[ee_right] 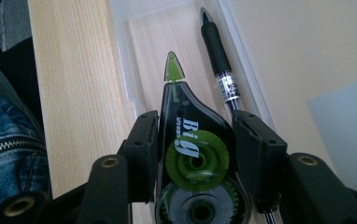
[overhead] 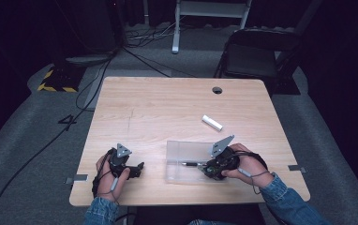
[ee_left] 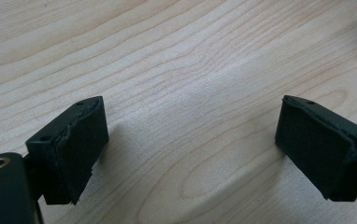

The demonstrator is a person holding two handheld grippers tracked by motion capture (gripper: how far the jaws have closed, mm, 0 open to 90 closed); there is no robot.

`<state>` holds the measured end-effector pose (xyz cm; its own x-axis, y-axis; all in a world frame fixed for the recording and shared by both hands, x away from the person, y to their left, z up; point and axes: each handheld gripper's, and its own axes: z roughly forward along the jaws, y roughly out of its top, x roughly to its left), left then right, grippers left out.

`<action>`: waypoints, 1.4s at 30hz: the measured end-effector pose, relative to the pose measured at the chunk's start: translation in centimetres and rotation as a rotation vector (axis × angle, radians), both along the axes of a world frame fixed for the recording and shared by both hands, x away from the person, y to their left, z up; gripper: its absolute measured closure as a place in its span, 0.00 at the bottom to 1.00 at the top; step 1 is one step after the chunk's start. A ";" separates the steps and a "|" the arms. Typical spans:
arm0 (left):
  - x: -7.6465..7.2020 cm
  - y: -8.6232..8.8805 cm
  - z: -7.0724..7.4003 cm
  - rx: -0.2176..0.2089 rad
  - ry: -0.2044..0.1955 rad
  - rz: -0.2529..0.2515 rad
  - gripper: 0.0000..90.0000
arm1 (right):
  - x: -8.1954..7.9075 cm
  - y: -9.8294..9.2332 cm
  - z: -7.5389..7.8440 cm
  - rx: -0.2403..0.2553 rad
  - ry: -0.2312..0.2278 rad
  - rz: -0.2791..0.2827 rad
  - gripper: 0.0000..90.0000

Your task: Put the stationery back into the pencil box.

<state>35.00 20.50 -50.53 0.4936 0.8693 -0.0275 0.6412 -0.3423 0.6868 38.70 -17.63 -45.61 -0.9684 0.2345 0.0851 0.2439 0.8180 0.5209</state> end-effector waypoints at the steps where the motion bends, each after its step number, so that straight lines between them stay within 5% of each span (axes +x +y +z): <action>1: 0.0 0.0 0.0 0.002 -0.001 -0.003 0.11 | 0.0 0.0 0.0 0.001 0.000 0.001 0.59; 23: 0.0 0.0 0.0 -0.002 0.001 -0.004 0.11 | 0.3 0.0 -1.0 -0.013 0.080 0.000 0.53; 42: 0.0 0.0 0.0 -0.002 0.001 -0.004 0.11 | 0.4 -0.3 -0.5 0.006 0.090 0.003 0.53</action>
